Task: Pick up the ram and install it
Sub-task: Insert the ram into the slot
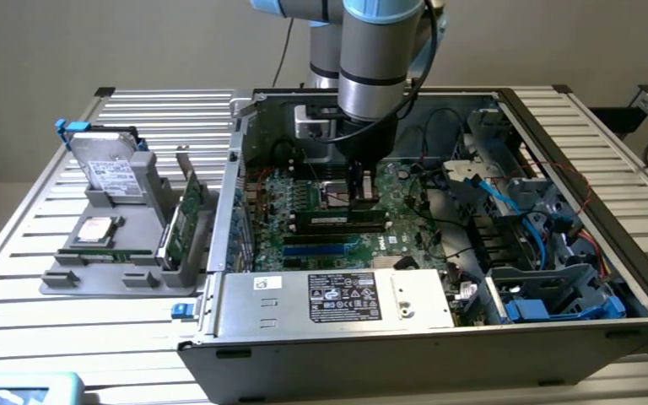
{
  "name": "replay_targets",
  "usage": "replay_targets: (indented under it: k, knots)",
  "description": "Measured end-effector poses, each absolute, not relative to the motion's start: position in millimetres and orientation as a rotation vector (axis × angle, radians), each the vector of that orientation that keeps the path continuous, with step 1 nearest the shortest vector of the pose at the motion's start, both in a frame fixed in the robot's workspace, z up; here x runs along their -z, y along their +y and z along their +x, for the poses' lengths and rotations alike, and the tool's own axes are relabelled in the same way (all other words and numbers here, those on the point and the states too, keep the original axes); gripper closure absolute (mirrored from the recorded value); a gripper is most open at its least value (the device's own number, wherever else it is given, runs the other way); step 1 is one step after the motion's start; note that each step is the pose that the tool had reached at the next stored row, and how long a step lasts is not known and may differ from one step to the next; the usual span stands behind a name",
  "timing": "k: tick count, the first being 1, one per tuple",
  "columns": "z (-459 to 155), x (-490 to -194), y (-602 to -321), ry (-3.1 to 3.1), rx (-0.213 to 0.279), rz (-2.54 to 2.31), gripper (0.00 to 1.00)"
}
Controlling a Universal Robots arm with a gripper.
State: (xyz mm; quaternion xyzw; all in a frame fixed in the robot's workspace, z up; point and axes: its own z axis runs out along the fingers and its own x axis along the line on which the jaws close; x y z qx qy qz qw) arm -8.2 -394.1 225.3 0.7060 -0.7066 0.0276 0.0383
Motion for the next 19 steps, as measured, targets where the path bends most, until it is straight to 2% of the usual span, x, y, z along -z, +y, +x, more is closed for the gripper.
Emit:
replay_targets:
  k: [19]
  knots:
    - [-8.4,-224.7,-394.9,-2.169,-0.085,2.163,0.86]
